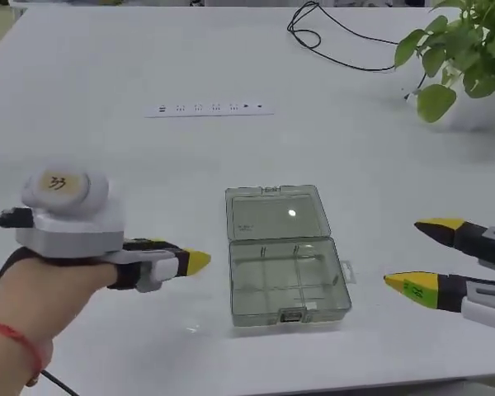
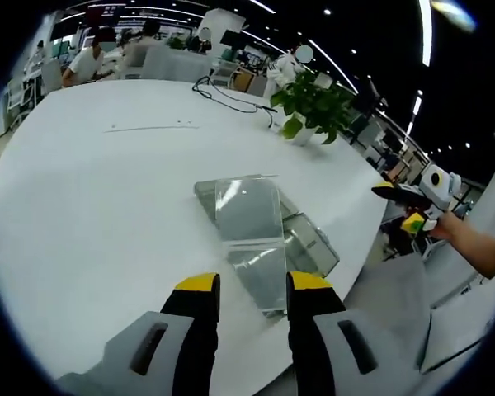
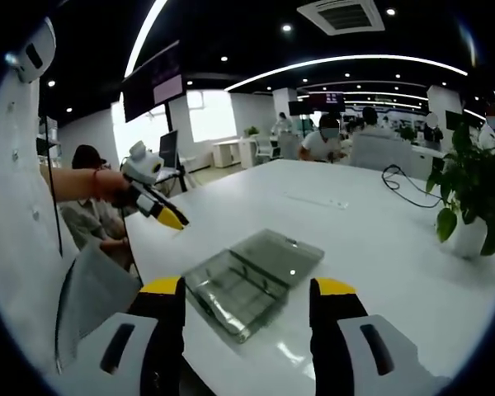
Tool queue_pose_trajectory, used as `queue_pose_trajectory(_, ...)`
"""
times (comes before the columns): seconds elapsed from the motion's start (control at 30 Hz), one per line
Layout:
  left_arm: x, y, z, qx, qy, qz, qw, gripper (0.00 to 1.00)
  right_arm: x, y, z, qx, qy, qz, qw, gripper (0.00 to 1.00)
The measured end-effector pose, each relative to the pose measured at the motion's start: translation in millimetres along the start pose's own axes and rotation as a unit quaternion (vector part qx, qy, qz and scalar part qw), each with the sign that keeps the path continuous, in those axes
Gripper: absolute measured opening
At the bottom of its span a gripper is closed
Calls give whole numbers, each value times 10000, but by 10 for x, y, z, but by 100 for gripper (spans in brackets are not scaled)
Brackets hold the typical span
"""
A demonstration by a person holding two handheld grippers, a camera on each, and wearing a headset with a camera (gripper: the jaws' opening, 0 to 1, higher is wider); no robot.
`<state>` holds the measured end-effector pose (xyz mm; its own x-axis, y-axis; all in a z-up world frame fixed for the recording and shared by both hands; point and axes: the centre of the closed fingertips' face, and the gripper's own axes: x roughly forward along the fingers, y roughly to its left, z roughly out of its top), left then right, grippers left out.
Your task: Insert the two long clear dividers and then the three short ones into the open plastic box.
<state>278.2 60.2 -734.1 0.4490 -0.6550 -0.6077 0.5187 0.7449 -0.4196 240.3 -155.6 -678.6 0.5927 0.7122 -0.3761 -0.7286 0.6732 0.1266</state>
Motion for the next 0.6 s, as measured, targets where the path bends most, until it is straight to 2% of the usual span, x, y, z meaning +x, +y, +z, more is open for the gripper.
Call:
queue_pose_trajectory(0.33, 69, -356, 117, -2, -274, -437, 9987, 30, 104, 85, 187, 301, -132, -42, 9994, 57)
queue_pose_trajectory(0.6, 138, -599, 158, 23, -381, -733, 9966, 30, 213, 156, 326, 461, -276, -19, 9986, 56)
